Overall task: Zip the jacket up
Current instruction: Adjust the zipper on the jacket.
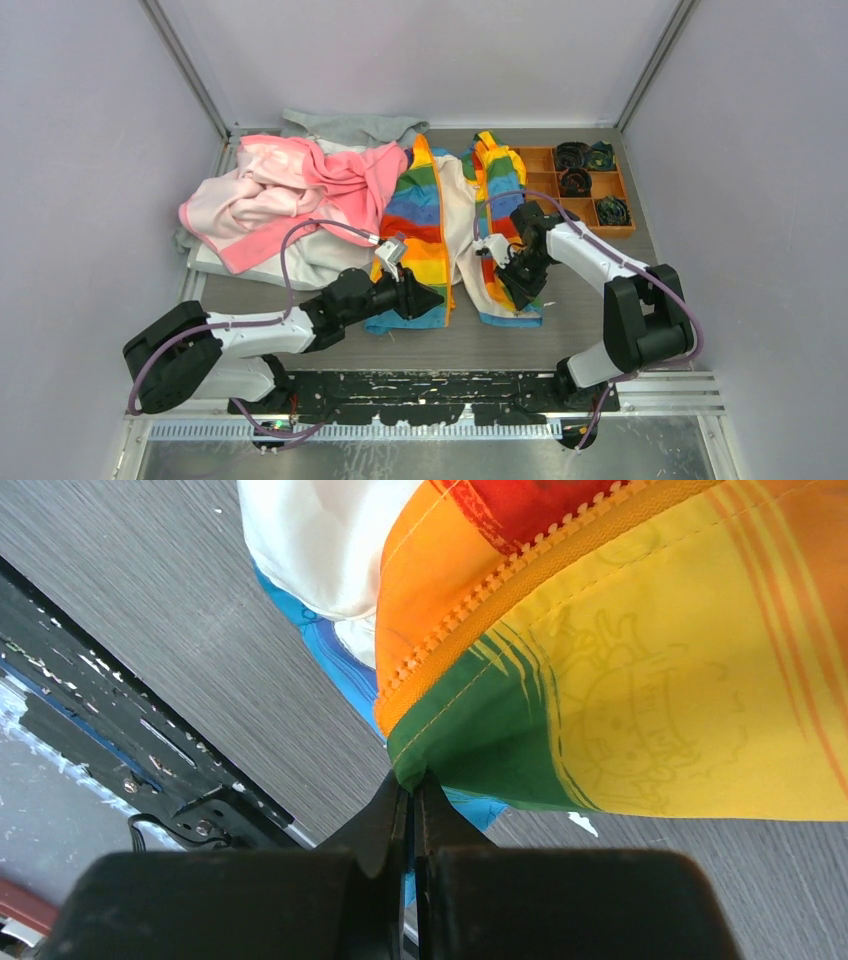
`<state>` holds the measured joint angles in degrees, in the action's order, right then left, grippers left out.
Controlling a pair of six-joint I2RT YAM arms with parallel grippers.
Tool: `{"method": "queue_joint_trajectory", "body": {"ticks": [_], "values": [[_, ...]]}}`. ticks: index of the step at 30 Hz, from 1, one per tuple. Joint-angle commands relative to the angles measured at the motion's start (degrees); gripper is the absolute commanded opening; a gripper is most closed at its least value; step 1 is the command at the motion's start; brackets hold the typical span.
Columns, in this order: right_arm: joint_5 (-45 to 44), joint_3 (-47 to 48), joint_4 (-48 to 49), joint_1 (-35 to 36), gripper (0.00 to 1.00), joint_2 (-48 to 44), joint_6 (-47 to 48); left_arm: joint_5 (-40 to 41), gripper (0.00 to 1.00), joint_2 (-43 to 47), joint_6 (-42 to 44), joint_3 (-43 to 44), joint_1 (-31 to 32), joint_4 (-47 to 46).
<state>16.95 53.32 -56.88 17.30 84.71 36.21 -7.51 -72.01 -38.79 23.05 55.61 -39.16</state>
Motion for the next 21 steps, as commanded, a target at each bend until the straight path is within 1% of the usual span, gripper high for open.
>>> {"method": "queue_joint_trajectory", "body": {"ticks": [1,16,21], "values": [[-0.72,-0.28,0.59,0.58,0.08,1.28,-0.68,1.05,0.29,0.35,-0.23,-0.44,0.39,-4.63],[-2.01,-0.67,1.37,1.15,0.31,1.51,-1.66,1.71,0.29,1.35,-0.33,-0.86,0.56,-4.67],[-1.03,-0.50,1.07,1.07,0.33,0.72,-1.49,2.05,0.29,2.40,-0.07,-0.84,0.61,-3.63]]}}
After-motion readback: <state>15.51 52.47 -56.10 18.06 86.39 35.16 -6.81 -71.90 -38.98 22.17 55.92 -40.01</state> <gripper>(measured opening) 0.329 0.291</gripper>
